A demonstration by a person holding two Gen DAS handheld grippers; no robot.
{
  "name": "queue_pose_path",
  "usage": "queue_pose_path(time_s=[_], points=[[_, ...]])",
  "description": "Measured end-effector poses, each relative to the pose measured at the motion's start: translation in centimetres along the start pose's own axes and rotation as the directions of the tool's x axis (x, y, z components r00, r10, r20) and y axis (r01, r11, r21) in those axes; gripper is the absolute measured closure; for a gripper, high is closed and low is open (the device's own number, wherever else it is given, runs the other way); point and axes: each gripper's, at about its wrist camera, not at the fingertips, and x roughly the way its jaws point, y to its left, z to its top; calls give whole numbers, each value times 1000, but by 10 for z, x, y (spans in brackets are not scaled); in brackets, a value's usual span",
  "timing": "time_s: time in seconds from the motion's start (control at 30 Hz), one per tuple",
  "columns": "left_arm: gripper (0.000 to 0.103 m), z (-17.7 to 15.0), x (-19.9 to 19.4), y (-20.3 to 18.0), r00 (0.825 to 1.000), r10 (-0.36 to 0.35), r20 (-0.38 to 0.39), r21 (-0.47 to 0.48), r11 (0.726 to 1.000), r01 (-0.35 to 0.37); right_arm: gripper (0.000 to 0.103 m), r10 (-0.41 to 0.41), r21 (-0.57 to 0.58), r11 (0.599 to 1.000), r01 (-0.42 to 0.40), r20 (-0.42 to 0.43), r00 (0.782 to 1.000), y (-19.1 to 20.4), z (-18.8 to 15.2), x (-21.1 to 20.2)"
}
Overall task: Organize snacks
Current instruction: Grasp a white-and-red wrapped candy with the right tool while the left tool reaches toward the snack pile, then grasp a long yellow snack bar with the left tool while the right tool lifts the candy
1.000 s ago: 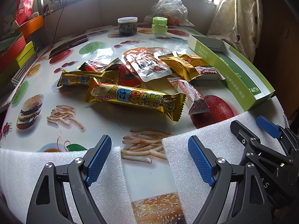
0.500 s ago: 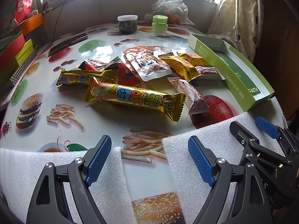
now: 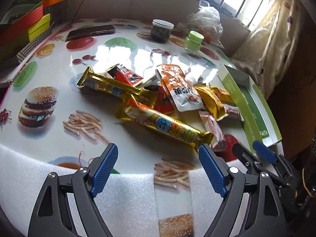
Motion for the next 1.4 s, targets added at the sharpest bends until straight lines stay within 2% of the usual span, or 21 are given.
queue_pose_path(time_s=[0.13, 0.27, 0.47, 0.57, 0.67, 0.8, 0.9, 0.97, 1.17, 1.23, 1.3, 1.37, 1.4], points=[[21, 13, 4, 3, 1000, -25, -3, -54, 998, 25, 38, 43, 11, 999, -43, -21, 999, 5, 15, 16], [27, 21, 11, 9, 1000, 8, -17, -127, 992, -10, 41, 64, -1, 998, -64, -36, 997, 10, 24, 25], [38, 24, 23, 11, 998, 10, -56, -157, 987, -19, 46, 82, -25, 996, -84, -80, 993, 17, 28, 40], [45, 26, 28, 12, 997, 5, -73, -175, 984, -18, 53, 86, -22, 996, -89, -105, 991, 18, 27, 46], [45, 27, 31, 10, 997, -2, -78, -177, 984, -12, 60, 93, -22, 995, -96, -118, 989, 19, 26, 49], [45, 29, 35, 13, 996, -19, -85, -214, 977, 1, 78, 102, -24, 994, -106, -127, 987, 20, 26, 51], [45, 32, 37, 15, 997, -14, -80, -224, 975, -4, 83, 113, -40, 992, -120, -134, 985, 24, 24, 51], [53, 34, 38, 17, 997, -17, -75, -238, 971, -1, 83, 125, -40, 991, -131, -137, 983, 26, 24, 50], [62, 36, 38, 20, 997, -36, -63, -261, 965, 19, 83, 144, -44, 987, -151, -144, 979, 29, 22, 50], [68, 37, 37, 22, 998, -39, -53, -263, 965, 23, 83, 148, -44, 987, -156, -144, 978, 29, 22, 49], [77, 38, 34, 23, 998, -41, -44, -259, 966, 28, 84, 150, -38, 987, -157, -144, 978, 29, 22, 49], [92, 40, 30, 22, 999, -33, -30, -231, 973, 26, 84, 151, -32, 987, -157, -142, 978, 28, 21, 47], [93, 41, 29, 22, 999, -27, -26, -217, 976, 21, 84, 153, -30, 987, -159, -140, 978, 27, 21, 47]])
